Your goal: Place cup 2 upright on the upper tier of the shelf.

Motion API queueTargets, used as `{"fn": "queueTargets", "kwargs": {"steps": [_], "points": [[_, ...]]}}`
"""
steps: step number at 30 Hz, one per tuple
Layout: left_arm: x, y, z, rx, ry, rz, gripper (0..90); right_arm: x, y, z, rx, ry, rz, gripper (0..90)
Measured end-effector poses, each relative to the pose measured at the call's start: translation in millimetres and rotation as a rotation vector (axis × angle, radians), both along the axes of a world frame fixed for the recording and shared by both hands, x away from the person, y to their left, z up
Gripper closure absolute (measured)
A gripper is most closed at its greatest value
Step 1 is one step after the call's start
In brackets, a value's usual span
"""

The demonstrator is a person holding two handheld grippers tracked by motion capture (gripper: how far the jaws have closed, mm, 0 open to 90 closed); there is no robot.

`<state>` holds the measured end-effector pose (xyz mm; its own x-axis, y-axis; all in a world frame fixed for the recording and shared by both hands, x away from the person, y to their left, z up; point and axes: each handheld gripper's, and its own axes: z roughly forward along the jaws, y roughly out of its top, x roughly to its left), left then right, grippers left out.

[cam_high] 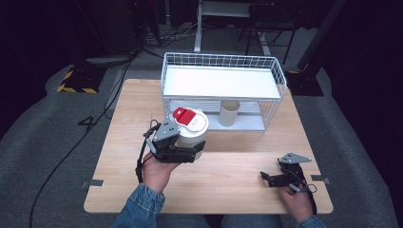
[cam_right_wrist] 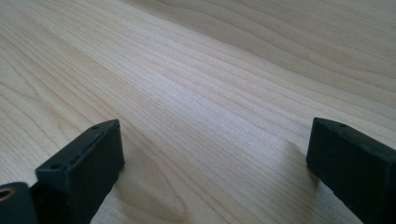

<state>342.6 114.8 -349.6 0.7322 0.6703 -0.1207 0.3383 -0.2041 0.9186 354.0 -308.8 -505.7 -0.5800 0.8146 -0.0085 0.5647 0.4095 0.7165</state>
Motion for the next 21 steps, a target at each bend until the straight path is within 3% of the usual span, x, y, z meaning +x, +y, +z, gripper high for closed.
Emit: {"fn": "queueTargets", "kwargs": {"steps": [5,21], "points": [[7.0,0.2,13.3,-0.030,-0.015,0.008,13.8,0.0,0.0,0.0,0.000,0.000,0.000,4.5],[32.0,-9.1,52.6,-0.022,-0.052,0.019,13.8,0.4,1.0,-0.1,0.000,0.000,-0.004,4.4]]}}
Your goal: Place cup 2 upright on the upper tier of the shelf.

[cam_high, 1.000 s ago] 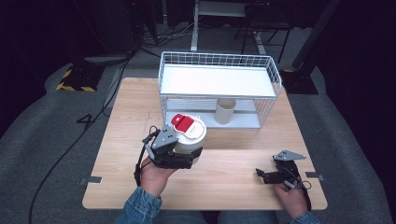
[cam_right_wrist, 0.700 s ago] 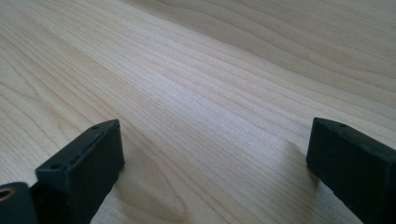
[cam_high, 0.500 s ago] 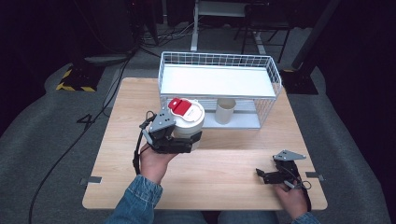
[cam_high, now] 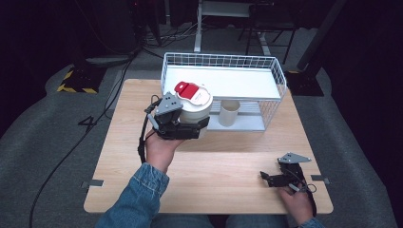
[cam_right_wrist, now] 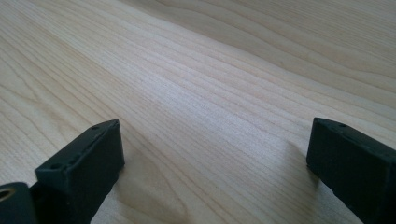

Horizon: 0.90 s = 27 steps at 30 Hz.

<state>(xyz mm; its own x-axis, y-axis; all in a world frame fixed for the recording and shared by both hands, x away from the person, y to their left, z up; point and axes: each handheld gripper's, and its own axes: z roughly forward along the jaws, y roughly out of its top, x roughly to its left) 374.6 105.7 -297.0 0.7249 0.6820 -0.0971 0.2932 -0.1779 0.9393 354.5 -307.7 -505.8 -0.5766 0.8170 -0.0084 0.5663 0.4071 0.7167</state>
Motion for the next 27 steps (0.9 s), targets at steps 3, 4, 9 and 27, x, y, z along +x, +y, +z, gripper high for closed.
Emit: {"fn": "queueTargets", "kwargs": {"steps": [3,4,9,27], "points": [[5.3,-2.3,5.1,0.002,-0.009,0.000,13.8,0.1,0.3,0.0,0.000,0.000,0.000,4.3],[7.2,-3.0,6.7,0.001,-0.010,-0.001,13.8,0.1,0.3,0.0,0.000,0.000,0.000,4.3],[16.0,-7.5,14.1,0.008,-0.025,0.005,13.8,0.4,0.5,-0.2,-0.001,-0.002,0.000,4.2],[58.5,-21.3,37.8,-0.038,-0.039,0.009,13.8,1.0,2.9,-0.2,-0.003,0.000,-0.005,3.4]]}}
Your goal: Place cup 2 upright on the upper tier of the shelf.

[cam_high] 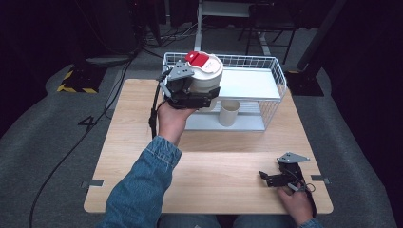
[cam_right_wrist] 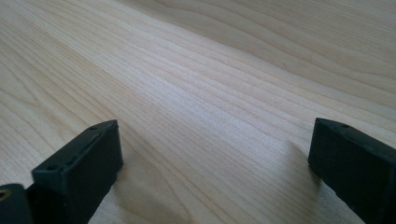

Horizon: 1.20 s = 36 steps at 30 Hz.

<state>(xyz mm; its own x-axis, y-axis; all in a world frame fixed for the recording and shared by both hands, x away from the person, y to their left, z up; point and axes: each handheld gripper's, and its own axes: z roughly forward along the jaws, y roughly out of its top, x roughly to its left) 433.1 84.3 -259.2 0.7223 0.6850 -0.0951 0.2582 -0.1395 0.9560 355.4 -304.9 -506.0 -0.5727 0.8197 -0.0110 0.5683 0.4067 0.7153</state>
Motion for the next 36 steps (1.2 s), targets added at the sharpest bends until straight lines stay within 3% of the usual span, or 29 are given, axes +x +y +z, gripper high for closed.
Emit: {"fn": "queueTargets", "kwargs": {"steps": [6,18,22,27,36], "points": [[15.4,-6.4,6.9,0.025,-0.003,0.013,13.8,0.1,0.8,-0.1,0.000,0.002,0.000,2.7],[43.4,-23.2,12.8,0.034,-0.029,0.042,13.8,0.1,1.3,-0.2,0.003,0.004,0.005,2.3],[53.6,-28.8,12.6,0.018,-0.031,0.041,13.8,0.0,1.3,-0.1,0.003,0.004,0.005,2.3],[66.3,-34.7,11.1,0.032,-0.027,0.047,13.8,0.1,1.3,-0.1,0.003,0.004,0.005,2.3],[85.1,-39.6,8.2,-0.006,-0.014,0.062,13.8,-0.1,1.8,-0.1,0.003,0.006,0.012,2.2]]}}
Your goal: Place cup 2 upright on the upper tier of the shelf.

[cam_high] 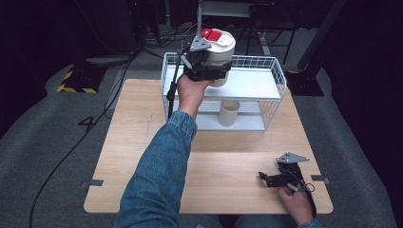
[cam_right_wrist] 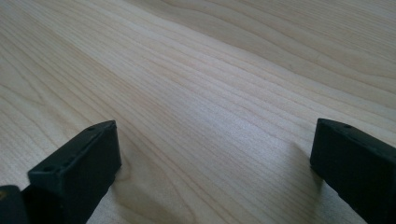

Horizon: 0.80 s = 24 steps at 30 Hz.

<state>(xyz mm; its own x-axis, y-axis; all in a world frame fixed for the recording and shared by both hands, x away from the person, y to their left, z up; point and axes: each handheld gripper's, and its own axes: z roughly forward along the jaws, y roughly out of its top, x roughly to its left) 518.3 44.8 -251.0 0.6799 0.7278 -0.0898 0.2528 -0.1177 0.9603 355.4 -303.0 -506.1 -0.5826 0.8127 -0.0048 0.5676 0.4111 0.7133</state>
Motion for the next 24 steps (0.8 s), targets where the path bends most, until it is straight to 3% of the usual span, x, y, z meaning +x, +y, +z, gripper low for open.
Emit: {"fn": "queueTargets", "kwargs": {"steps": [24], "points": [[34.8,-25.7,-20.4,0.012,0.053,0.024,13.8,0.0,-0.1,0.1,-0.003,-0.001,0.001,2.2]]}}
